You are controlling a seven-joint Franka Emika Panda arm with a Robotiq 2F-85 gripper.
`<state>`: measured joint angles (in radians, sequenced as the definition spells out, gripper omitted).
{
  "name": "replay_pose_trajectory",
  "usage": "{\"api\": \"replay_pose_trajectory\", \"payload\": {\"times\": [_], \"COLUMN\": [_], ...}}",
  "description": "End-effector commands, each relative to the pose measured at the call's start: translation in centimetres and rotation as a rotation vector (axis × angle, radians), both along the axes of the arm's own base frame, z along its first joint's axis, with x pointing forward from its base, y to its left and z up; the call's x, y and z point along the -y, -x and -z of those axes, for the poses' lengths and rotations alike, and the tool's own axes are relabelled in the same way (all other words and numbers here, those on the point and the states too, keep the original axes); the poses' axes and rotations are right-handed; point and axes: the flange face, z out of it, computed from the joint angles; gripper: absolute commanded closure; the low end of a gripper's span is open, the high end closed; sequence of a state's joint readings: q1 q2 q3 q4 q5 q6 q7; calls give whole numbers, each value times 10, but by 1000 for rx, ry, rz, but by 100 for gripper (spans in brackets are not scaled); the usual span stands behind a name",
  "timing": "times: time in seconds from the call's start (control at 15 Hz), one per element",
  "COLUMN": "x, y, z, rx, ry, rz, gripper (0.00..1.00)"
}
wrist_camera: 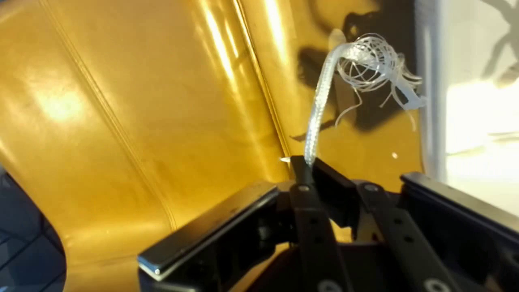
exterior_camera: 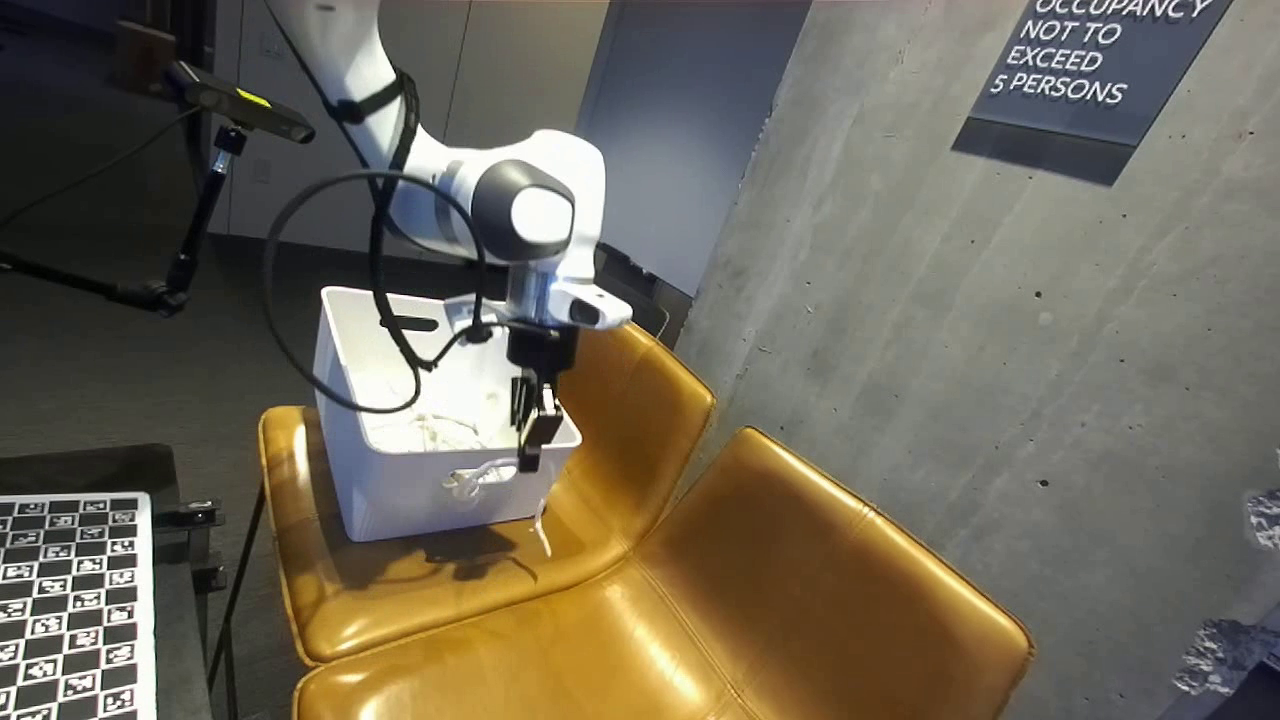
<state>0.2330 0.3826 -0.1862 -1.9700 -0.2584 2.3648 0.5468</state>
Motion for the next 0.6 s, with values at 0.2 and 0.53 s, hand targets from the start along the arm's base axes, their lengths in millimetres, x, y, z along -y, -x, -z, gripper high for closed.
{"api": "replay_pose_trajectory", "payload": {"times": [0.2, 0.53], "x": [-98, -181], "y": [12, 8], "z": [-157, -229], "rx": [148, 228], "ry": [-15, -95], "rz": [-138, -197], "gripper": [98, 98]}}
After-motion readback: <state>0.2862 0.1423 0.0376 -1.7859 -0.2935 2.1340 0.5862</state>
